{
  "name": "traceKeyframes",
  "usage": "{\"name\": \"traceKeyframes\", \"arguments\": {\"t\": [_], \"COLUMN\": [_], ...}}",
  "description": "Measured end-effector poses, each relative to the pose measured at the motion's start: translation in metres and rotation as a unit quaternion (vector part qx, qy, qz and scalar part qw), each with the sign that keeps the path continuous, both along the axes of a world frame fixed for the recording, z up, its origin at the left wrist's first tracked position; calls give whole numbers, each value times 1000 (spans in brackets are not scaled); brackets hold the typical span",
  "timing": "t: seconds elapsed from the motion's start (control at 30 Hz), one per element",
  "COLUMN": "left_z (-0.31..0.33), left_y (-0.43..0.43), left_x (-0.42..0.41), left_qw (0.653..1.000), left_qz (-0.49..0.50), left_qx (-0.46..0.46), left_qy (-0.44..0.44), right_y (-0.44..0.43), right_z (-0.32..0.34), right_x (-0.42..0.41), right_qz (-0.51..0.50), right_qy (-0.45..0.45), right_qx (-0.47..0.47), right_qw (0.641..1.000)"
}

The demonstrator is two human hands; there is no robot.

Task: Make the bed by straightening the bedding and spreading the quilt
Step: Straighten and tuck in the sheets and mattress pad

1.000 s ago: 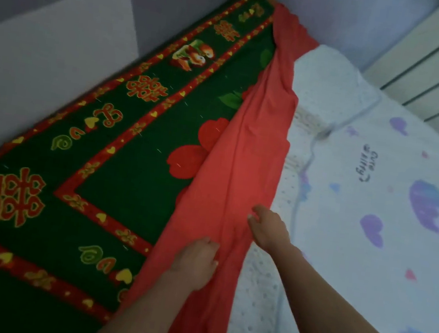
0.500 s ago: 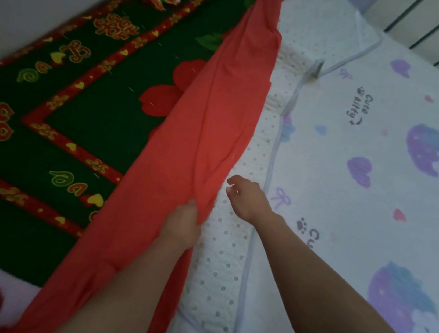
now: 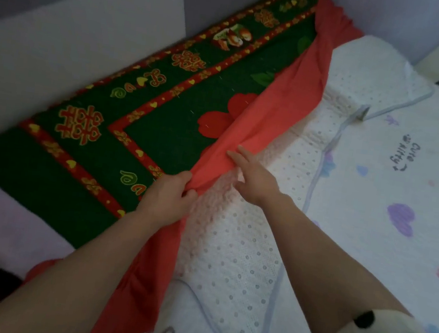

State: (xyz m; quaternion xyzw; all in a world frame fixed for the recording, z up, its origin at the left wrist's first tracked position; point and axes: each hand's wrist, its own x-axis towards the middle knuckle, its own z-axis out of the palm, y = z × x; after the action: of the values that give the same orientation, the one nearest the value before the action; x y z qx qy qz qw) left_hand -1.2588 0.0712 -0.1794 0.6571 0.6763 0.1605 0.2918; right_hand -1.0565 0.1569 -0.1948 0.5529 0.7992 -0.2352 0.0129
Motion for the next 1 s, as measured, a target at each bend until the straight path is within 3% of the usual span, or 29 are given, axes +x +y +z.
{"name": "traceKeyframes", "arguments": {"t": [0.23,0.33,0.43,0.57,0.77,1.0], "left_z": [44,55,62,56,50,42], "left_y": [-1,-2,-11,-27,-45,-52], "left_x": [-80,-109,-145,-195,-267,-332], "left_qw": [998,996,996,992,984,955], "left_qz": [63,78,74,92,147,191], "left_qx": [22,11,-22,-81,-50,-58], "left_qy": [-23,-42,-32,5,86,218], "right_y": [42,51,59,74,86,95], "right_z": [34,51,62,70,64,48], "right_x": [-97,-134,-165,-181,-221,-293], "right_qz": [83,88,61,36,9,84], "right_qy": [-1,-14,30,76,89,90], "right_qx": [62,108,141,171,177,195], "right_qw": [995,990,988,982,980,973]}}
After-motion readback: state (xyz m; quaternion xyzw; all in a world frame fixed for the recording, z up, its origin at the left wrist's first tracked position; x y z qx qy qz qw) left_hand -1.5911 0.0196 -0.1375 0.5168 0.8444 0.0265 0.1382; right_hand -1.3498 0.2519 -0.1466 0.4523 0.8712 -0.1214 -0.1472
